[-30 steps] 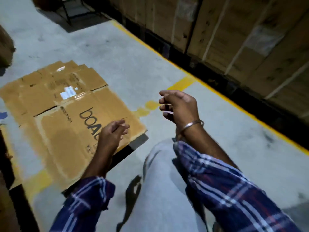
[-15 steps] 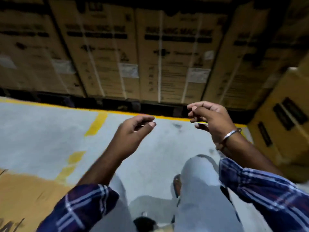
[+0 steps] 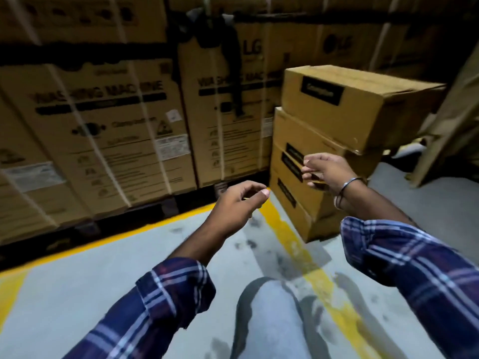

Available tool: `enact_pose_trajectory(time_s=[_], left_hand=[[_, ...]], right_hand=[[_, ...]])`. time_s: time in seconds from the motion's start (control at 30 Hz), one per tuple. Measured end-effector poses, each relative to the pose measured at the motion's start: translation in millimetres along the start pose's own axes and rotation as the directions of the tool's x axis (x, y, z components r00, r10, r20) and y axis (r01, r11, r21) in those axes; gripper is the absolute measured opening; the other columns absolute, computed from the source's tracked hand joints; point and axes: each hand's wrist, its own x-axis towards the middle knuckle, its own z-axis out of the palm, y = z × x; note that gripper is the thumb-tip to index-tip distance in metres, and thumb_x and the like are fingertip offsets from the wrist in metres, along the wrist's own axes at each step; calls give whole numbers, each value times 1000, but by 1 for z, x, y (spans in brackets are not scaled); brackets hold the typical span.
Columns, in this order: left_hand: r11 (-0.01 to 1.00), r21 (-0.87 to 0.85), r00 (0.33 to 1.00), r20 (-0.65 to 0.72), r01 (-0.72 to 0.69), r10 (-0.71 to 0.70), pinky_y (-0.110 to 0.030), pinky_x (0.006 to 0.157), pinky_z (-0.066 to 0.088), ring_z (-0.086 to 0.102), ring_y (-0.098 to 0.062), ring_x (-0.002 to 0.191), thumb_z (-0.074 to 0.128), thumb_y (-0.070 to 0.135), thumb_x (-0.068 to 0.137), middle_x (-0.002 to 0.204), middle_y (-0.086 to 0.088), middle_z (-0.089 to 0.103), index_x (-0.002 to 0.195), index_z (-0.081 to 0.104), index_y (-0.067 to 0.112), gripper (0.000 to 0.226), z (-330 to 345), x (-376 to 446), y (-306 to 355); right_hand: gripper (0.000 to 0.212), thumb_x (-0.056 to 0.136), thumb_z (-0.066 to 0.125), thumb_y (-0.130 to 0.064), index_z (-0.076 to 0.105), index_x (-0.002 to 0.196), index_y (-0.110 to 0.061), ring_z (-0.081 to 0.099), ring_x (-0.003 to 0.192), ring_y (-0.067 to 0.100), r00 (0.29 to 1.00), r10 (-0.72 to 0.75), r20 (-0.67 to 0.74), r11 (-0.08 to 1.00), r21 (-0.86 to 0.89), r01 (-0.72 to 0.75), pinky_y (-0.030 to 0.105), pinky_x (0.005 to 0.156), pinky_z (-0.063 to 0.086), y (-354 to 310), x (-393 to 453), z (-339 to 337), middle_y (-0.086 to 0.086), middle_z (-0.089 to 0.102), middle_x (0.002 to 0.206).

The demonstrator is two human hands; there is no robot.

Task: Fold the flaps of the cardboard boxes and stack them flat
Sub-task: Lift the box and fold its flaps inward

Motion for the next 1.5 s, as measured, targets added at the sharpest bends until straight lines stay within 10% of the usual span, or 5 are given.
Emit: enact_pose_trajectory(time_s=[0.23, 0.5, 1.03, 1.37, 1.5], left_hand=[[999, -9, 991, 127, 32, -31, -46, 91, 57, 69, -19, 107, 64, 56, 84, 114, 1, 71, 126, 65, 32, 48, 87, 109, 5], [1000, 5, 983, 184, 24, -24, -44, 83, 60, 69, -21, 106, 65, 48, 96, 120, 3, 69, 133, 60, 33, 40, 143, 206, 7], [999, -16, 999, 38, -31, 32, -59, 120, 28, 17, -34, 153, 93, 29, 74, 169, -16, 7, 158, -8, 52, 134, 201, 312, 38], [912, 350, 931, -209, -216, 300, -27, 72, 36, 43, -19, 107, 87, 47, 76, 141, -12, 44, 154, 20, 43, 102, 211, 339, 52], [911, 343, 937, -177, -229, 302, -19, 66, 30, 42, -17, 109, 88, 44, 76, 141, -10, 44, 154, 21, 39, 103, 207, 342, 55]], right_hand=[[59, 87, 74, -40, 56, 138, -17, 60, 116, 21, 870, -236, -432, 958, -256, 133, 36, 94, 51, -5, 124, -128, 7, 63, 126], [73, 92, 57, -61, 39, 154, -27, 13, 154, 33, 773, -504, -387, 638, -769, 31, 46, 123, 19, -84, 240, -189, 10, 13, 169], [43, 101, 51, -44, 58, 139, -25, 34, 132, 26, 724, -640, -255, 577, -783, 234, 33, 101, 38, -56, 219, -139, 7, 40, 145], [50, 102, 47, -14, 42, 152, -19, 58, 118, 13, 735, -628, -255, 697, -603, 387, 27, 96, 47, -72, 207, -159, 1, 67, 124], [57, 97, 63, -28, 44, 150, -21, 45, 130, 17, 543, -700, -464, 675, -679, 289, 22, 100, 41, -87, 227, -206, 4, 45, 145]])
